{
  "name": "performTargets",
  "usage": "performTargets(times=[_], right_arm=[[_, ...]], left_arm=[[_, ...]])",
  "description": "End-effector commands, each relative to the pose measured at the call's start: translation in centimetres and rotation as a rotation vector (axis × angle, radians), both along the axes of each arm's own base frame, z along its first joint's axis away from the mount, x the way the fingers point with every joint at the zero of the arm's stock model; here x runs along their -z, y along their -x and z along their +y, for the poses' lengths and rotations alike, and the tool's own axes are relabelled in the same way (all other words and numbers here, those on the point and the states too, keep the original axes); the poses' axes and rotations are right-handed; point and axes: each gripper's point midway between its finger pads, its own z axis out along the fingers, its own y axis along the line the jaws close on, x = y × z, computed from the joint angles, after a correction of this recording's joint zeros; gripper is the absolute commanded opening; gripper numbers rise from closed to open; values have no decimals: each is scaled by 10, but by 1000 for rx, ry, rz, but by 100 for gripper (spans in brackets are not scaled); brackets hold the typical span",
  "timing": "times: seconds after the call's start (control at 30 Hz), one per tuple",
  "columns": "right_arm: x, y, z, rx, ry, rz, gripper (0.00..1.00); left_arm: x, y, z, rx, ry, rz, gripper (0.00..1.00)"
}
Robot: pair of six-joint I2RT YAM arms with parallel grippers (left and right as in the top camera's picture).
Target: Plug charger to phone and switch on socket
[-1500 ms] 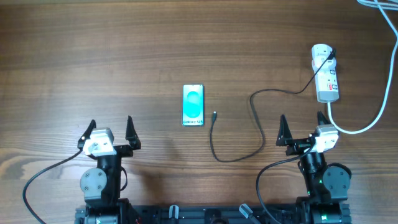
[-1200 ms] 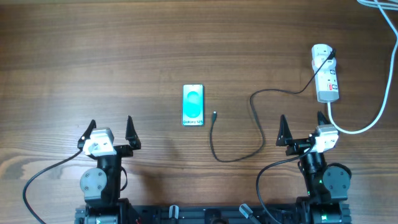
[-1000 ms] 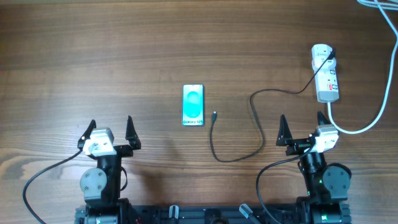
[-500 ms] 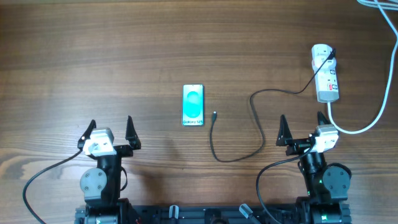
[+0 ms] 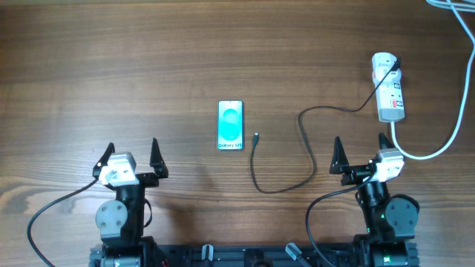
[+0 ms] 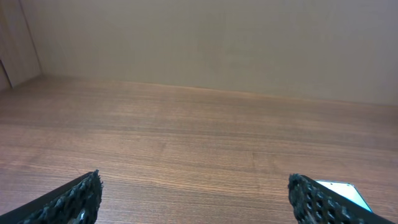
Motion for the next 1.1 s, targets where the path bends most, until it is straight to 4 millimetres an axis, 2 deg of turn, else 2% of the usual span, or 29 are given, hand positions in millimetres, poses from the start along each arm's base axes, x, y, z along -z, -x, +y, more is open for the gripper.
performTargets(times=[0.0,0.9,0.97,1.07], right_arm=[[-1,0,-4,22,13,-8,100],[-1,0,-4,22,13,-9,100],[-1,0,-4,22,12,-8,100],[-1,0,-4,22,12,-8,100]], left_arm=[[4,0,-3,14,-14,8,100],[2,-1,-3,19,-14,2,100],[0,-1,-17,94,13,-6,100],[-3,4,-57,319,234,1,100]])
